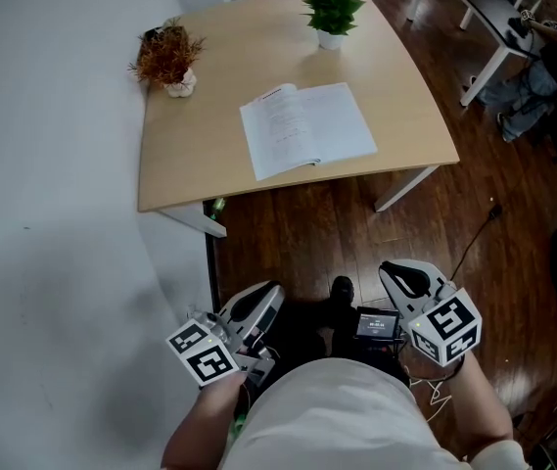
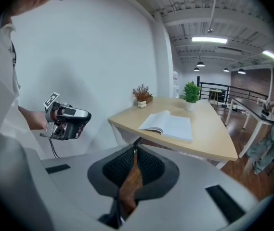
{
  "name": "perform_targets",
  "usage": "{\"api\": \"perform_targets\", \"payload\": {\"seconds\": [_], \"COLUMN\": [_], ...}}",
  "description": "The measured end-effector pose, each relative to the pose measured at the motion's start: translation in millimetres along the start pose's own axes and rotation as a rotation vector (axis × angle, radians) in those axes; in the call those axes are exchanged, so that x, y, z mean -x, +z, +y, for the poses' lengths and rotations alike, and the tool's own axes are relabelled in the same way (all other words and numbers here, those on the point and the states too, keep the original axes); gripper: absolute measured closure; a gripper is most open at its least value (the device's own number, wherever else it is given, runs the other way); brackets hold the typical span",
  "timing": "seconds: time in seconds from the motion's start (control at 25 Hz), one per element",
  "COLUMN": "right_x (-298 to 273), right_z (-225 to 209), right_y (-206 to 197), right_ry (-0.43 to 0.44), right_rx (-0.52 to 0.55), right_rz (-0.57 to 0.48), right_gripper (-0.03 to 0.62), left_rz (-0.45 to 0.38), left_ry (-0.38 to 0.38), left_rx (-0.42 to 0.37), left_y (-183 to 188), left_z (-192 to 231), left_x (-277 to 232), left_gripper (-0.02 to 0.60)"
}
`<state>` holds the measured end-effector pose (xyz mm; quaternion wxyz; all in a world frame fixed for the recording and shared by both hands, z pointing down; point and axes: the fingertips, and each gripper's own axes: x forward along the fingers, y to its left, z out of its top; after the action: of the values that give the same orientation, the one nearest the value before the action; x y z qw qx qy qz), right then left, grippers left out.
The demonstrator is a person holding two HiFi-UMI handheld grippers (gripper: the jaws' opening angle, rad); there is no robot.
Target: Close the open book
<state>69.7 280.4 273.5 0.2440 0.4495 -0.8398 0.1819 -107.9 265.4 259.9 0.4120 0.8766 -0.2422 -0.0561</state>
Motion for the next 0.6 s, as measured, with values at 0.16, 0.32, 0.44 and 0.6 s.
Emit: {"api": "perform_targets", "payload": {"seconds": [0.16,0.32,0.44,0.6], "right_x": [-19.9,-48.7,-70.1,-93.8], "right_z": [-11.7,-31.1,-55.1,-93.9], "right_y": [11.9,23.4,34.9,52.6], "right_ry": [0.025,0.07,0.107,0.145], "right_rx": [0.034,0.07,0.079,0.099], "right_rz": [-0.002,0.001,0.005,0.013], "right_gripper": [0.592,0.592,0.592,0.592], "left_rz": [0.001,-0.013,-0.027,-0.034], "left_ry": [0.022,0.061,0.095,0.142], "left_rx": [0.001,0.0,0.005,0.016], "left_y": [10.3,27.3,43.3,61.9], "left_z": [9.9,28.5,43.8,64.6], "left_x": [-12.7,-33.4,-56.4,-93.8], "left_gripper": [0.583,0.583,0.583,0.583]}}
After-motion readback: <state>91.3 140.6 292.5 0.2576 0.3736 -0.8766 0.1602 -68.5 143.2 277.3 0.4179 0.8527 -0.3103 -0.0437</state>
